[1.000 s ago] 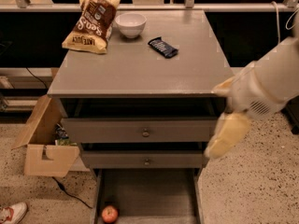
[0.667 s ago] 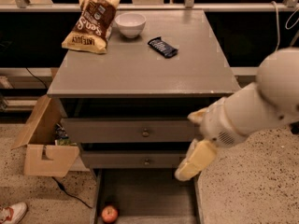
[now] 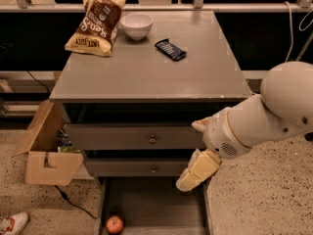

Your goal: Pick apple from bottom drawer and place on counter

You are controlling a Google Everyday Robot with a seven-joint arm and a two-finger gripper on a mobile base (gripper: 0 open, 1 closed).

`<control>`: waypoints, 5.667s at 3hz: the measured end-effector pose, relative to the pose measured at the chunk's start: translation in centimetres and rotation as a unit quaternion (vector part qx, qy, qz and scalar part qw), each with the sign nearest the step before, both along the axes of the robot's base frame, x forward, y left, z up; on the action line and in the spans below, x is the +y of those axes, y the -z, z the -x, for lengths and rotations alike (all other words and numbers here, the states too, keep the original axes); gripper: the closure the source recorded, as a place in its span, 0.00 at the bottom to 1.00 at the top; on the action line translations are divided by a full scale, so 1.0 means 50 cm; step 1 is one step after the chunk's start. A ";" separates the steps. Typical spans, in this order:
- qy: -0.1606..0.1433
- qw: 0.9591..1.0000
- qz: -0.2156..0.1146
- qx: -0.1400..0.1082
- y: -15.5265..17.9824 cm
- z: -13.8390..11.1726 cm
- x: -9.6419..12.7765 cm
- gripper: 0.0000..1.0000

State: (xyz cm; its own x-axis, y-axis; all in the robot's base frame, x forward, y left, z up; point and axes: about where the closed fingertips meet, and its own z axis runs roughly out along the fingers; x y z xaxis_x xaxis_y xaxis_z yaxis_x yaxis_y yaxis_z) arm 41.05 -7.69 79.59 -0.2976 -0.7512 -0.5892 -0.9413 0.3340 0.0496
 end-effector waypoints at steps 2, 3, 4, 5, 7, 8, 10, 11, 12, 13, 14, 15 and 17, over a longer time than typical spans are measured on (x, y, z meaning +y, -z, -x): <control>-0.012 0.999 -0.042 0.023 0.241 0.031 0.063 0.00; -0.031 0.998 -0.051 0.021 0.380 0.061 0.110 0.00; -0.020 0.997 -0.075 0.009 0.490 0.040 0.148 0.00; -0.003 0.996 -0.084 0.010 0.517 0.029 0.151 0.00; -0.010 0.996 -0.088 0.002 0.593 0.008 0.158 0.00; -0.033 0.994 -0.094 -0.049 0.758 -0.065 0.181 0.00; -0.075 0.987 -0.127 -0.067 0.942 -0.087 0.248 0.00; -0.108 0.981 -0.154 -0.048 1.016 -0.086 0.311 0.00; -0.112 0.980 -0.156 -0.048 1.024 -0.088 0.319 0.00; -0.147 0.973 -0.170 -0.051 1.092 -0.107 0.379 0.00; -0.168 0.967 -0.182 -0.059 1.157 -0.124 0.437 0.00; -0.179 0.964 -0.184 -0.072 1.208 -0.128 0.487 0.00; -0.183 0.965 -0.171 -0.081 1.298 -0.120 0.546 0.00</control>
Offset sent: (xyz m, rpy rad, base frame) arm -0.0010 0.0572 -0.2362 0.1819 -0.0024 -0.0112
